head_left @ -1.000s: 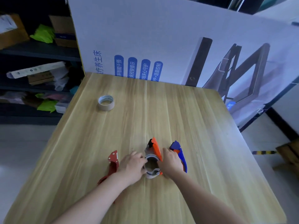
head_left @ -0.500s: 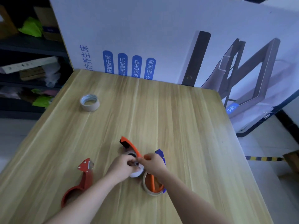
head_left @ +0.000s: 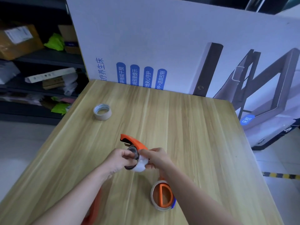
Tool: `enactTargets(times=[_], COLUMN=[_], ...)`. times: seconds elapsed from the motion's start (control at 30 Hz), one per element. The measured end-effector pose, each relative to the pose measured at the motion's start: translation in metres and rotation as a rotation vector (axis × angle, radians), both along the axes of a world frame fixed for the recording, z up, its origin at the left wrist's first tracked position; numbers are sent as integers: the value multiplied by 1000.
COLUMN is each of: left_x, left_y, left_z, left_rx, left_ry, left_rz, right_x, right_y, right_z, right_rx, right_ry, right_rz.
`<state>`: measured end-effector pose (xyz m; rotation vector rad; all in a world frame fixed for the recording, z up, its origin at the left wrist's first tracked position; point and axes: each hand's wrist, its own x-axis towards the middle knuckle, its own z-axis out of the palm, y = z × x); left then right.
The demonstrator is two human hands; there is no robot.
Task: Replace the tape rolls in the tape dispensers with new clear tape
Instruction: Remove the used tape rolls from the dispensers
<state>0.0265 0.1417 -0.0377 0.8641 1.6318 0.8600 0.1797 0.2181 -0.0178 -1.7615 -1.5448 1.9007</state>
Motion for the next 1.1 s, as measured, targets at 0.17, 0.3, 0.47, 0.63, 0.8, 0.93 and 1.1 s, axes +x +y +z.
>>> enactTargets(times=[0.17,0.3,0.47,0.63,0.8,0.93,1.1], left_x=[-5,-2,-1,-4,3,4,-1], left_y=[4,5,8,13,20,24,31], left_z=[9,10,12,8,23,32,42], left_rx=[162,291,573,583,512,484,457], left_ry=[31,250,647,820,773,759,525], left_rz=[58,117,-9,-73,97,137,273], right_x=[-11,-19,-26,-31,-35,-36,-35], right_y=[3,5,13,16,18,24,31], right_z=[9,20,34,40,44,48,49], right_rx=[49,101,141,157,177,196,142], right_ry=[52,23,15,16,75,116,250], right_rz=[-83,-142,-215,-220,-202,-184,-175])
